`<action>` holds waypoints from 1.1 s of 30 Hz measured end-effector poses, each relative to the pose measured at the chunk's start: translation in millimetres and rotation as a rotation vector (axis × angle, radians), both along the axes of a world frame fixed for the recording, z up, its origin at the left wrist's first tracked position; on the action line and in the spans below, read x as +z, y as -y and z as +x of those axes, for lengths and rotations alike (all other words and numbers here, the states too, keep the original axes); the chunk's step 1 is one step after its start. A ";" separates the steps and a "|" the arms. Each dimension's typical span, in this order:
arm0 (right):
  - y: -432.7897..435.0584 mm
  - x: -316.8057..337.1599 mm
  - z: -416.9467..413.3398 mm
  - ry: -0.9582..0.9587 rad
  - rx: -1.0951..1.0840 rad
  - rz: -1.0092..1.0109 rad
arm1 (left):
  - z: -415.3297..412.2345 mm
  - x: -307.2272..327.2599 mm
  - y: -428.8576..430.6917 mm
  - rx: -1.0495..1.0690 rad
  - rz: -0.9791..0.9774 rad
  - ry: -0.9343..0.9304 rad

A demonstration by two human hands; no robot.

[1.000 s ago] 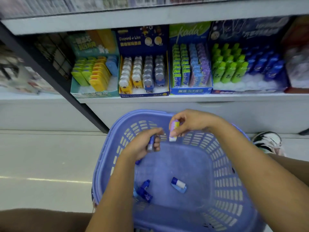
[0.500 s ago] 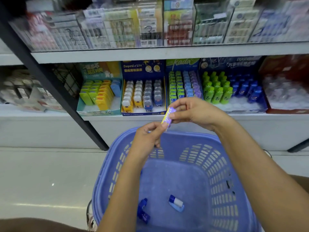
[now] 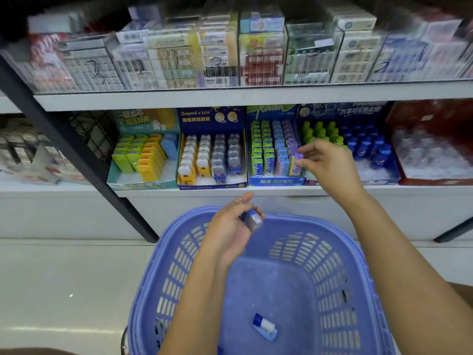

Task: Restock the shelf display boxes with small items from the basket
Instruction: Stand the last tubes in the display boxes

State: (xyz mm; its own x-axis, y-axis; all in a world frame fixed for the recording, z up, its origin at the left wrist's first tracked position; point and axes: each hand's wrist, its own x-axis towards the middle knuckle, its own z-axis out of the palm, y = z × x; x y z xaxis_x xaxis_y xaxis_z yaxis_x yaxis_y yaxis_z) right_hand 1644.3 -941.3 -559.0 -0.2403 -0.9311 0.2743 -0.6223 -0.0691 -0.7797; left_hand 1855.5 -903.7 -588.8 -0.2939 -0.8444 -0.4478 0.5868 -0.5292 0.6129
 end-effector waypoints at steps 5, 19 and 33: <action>5.6 -6.5 -6.0 -0.070 0.011 -0.044 | -0.1 -3.2 -1.0 0.004 -0.062 -0.017; 6.8 -4.6 -0.1 -0.357 0.004 0.009 | -4.2 6.1 -8.7 -0.072 -0.174 0.103; -51.9 -1.8 41.3 1.170 0.297 0.406 | -48.5 10.7 -6.6 0.060 -0.567 0.319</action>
